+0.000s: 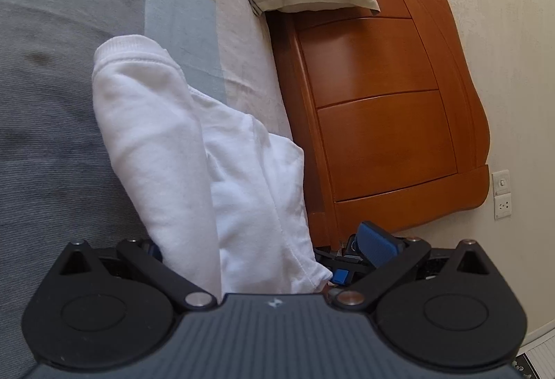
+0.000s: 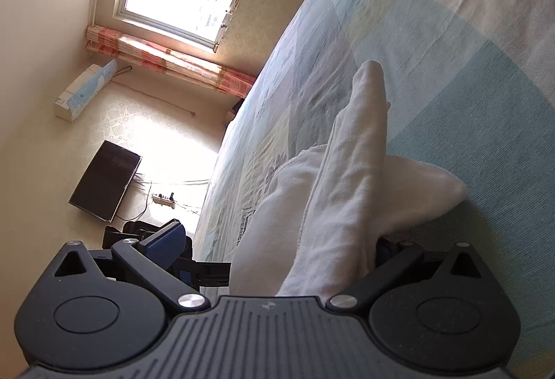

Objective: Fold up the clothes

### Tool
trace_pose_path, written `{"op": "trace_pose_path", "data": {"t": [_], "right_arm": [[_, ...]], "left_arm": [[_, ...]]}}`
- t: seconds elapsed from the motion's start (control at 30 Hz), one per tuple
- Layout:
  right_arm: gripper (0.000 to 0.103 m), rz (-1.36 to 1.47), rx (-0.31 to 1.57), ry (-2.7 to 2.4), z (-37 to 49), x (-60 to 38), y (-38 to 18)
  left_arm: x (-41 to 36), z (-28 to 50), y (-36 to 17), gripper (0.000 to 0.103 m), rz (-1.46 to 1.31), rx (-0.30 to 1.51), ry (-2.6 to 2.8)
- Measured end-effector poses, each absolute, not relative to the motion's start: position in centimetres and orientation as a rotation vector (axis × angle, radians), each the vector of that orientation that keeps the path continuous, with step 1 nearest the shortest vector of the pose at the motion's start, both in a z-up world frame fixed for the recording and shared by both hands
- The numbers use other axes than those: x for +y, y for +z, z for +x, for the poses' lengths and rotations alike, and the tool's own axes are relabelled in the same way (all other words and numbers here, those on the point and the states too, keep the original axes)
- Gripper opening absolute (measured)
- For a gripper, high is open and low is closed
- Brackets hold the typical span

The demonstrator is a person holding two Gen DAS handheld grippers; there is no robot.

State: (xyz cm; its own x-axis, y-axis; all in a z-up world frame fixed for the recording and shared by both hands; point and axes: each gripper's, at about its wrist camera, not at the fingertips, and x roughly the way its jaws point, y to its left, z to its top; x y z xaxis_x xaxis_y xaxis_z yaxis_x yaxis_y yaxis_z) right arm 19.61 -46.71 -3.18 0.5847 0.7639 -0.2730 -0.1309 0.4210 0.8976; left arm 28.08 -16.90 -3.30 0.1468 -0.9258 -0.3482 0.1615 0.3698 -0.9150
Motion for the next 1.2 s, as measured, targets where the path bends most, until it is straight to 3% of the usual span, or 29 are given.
{"op": "trace_pose_path", "data": {"t": [0.37, 0.63, 0.87, 1.03, 1.2], "right_arm": [[0.103, 0.96, 0.702, 0.463, 20.7, -59.4, -2.4], [0.103, 0.922, 0.727, 0.359, 23.1, -65.0, -2.8], [0.103, 0.875, 0.785, 0.193, 23.2, -66.3, -5.4], [0.103, 0.61, 0.712, 0.022, 20.2, -64.7, -2.6], [0.103, 0.326, 0.627, 0.06, 19.0, -58.6, 0.2]], "left_arm": [[-29.8, 31.6, -3.3, 0.102, -0.81, 1.16, -1.027], [-34.6, 33.6, -5.9, 0.102, -0.777, 1.169, -1.021], [-32.2, 32.2, -6.2, 0.102, -0.496, 1.152, -0.946], [-27.5, 29.2, -3.3, 0.102, -0.115, 0.959, -0.838], [-25.6, 26.6, -2.7, 0.102, 0.013, 0.895, -0.838]]}}
